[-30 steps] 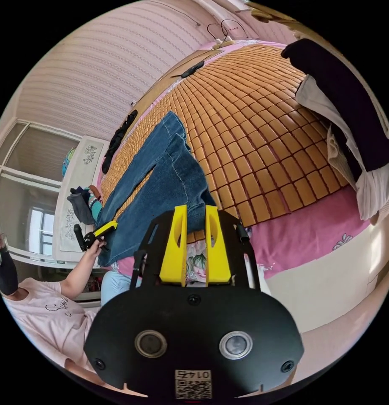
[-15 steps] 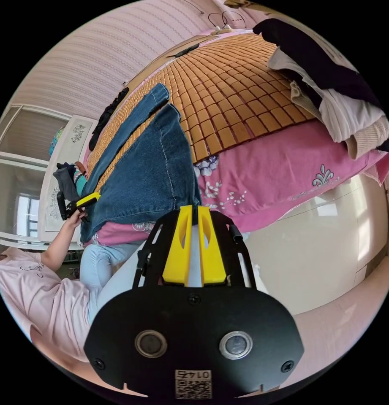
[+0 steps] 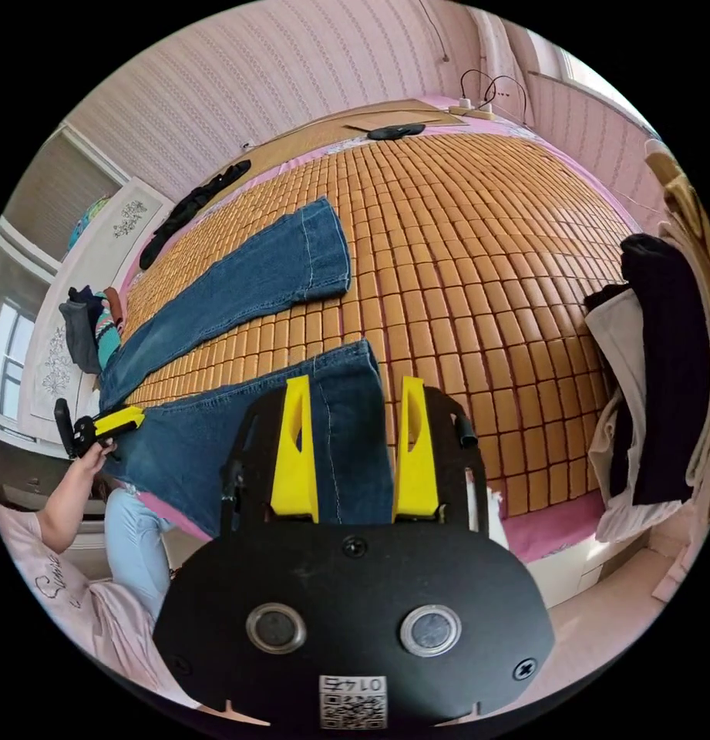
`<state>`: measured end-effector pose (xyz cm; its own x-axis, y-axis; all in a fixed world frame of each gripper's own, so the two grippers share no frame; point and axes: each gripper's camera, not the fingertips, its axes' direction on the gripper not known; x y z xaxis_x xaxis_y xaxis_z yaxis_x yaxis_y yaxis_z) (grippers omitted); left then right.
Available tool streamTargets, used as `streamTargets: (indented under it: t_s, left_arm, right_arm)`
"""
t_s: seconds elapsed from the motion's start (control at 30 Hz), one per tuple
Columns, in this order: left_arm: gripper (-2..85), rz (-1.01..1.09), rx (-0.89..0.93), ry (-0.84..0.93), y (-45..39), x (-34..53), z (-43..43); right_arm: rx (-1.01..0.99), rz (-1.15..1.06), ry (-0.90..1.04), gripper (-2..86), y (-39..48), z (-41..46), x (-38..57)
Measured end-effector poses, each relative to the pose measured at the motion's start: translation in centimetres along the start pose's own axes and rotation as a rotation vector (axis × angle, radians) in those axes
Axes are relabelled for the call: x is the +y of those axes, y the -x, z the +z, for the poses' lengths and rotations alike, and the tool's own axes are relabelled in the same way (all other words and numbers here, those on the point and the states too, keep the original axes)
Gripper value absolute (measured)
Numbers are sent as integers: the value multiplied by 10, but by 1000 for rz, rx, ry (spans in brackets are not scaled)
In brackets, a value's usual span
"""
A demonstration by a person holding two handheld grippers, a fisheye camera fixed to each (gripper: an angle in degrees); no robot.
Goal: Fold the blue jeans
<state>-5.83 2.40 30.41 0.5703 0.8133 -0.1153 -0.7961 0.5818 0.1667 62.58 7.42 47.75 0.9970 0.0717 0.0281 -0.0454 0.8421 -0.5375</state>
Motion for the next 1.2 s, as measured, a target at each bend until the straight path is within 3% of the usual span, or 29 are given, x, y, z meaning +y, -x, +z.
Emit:
streamTargets:
  t_s: [0.13,0.4,0.5,0.57,0.67,0.77,0.8,1.2]
  left_arm:
    - [29,-16,-2,23,3,2,15]
    - [49,-80,-7,-89,14,21,-7]
    - [30,-10,-34,-114,-5,44,-34]
    - [13,16,36,-103,-22,60,-38]
    - [13,9,127,-51,-56,84,-20]
    - [3,-28,91,72,-71,104,12]
    - [-2,-39,93,33,-71,113,13]
    - [-9,-172,147,-14,-34,164,15]
  right_arm:
    - [-36,33,39,1,-5,11,-25]
    - [54,89,-52,0,8,-9,-34]
    - [122,-60,-117,1,51,-40,-18]
    - [-4,-240,-68,-1,91,-45,-1]
    - [-167,-442,179,-3,159,-13,35]
    - [-58,-566,377,-4,196,26,68]
    - [28,-584,421,-4,198,38,75]
    - [57,-544,394,-5,194,29,73]
